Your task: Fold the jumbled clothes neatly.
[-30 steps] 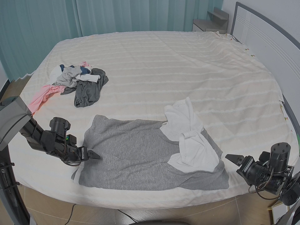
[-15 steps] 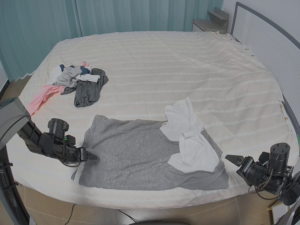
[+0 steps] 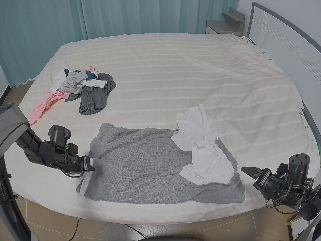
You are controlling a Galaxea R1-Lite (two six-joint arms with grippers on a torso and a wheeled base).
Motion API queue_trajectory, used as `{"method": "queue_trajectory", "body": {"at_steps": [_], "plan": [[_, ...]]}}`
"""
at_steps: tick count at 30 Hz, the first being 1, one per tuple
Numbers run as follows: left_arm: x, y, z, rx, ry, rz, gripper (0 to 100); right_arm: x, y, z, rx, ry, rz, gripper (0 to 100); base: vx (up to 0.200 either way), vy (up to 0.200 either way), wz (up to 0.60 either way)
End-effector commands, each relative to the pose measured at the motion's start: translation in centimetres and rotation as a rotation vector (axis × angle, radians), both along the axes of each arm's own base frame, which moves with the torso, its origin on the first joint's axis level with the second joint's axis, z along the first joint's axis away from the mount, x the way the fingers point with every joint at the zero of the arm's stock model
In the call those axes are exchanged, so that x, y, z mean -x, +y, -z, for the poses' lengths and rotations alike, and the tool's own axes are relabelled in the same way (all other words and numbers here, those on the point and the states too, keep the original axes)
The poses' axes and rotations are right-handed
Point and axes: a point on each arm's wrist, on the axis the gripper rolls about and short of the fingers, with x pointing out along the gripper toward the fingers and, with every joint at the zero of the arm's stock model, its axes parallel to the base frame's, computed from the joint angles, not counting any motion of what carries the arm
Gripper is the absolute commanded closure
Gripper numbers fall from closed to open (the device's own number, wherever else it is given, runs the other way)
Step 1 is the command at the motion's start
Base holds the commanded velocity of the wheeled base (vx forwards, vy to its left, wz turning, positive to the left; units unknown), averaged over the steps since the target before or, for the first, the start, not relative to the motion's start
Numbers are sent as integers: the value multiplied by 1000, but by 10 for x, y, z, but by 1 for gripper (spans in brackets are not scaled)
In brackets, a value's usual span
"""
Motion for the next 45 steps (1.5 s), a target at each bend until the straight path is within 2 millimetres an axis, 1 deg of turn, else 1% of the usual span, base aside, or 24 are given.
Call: {"method": "queue_trajectory", "body": {"at_steps": [1, 3, 5, 7, 10, 11, 13, 15, 17, 18, 19, 21, 23, 28, 29, 37, 40, 44, 45], "plan": [[3, 7, -15, -2, -41, -23, 100, 0, 0, 1, 3, 7, -1, 0, 0, 0, 0], [5, 9, -18, -2, -41, -29, 100, 0, 0, 1, 3, 7, -1, 0, 0, 0, 0], [12, 12, -26, -2, -8, -37, 100, 0, 0, 3, 7, 13, -1, 0, 0, 0, 0], [18, 14, -30, 1, 30, -43, 100, -1, 1, 5, 10, 24, -6, 0, 0, 0, 0], [23, 19, -37, 1, 49, -59, 100, -1, 1, 6, 15, 32, -6, 0, 0, 0, 0], [23, 19, -37, 1, 49, -59, 100, -1, 1, 6, 15, 32, -6, 0, 0, 0, 0], [21, 31, -41, -8, 42, -84, 100, -1, 1, 6, 15, 29, -7, 0, 0, 0, 0], [21, 33, -42, -11, 42, -84, 100, -1, 1, 6, 15, 29, -9, 0, 0, 0, 0], [20, 43, -45, -33, 60, -76, 100, -1, 2, 6, 14, 30, -9, 0, 0, 0, 0], [19, 43, -45, -34, 61, -74, 100, -1, 2, 6, 15, 30, -10, 0, 0, 0, 0], [17, 47, -50, -33, 76, -81, 100, -1, 2, 6, 15, 32, -9, 0, 0, 0, 0], [15, 49, -52, -31, 101, -83, 100, -1, 2, 6, 15, 32, -12, 0, 0, 0, 0], [13, 49, -52, -28, 127, -81, 100, -1, 2, 7, 17, 35, -13, 0, 0, 0, 0], [4, 51, -53, -37, 119, -67, 100, -1, 2, 9, 21, 44, -15, 0, 0, 0, 0], [-1, 51, -55, -38, 114, -66, 100, -2, 3, 10, 24, 51, -15, 0, 0, 0, 0], [-12, 53, -63, -28, 191, -58, 100, -2, 3, 11, 28, 55, -18, 0, 0, 0, 0], [-18, 53, -62, -31, 192, -58, 100, -2, 3, 12, 29, 56, -18, 0, 0, 0, 0], [-19, 51, -58, -41, 207, -54, 100, -4, 4, 16, 37, 74, -16, 0, 0, 0, 0], [-20, 47, -54, -48, 226, -47, 100, -4, 4, 17, 42, 81, -17, 0, 0, 0, 0]]}}
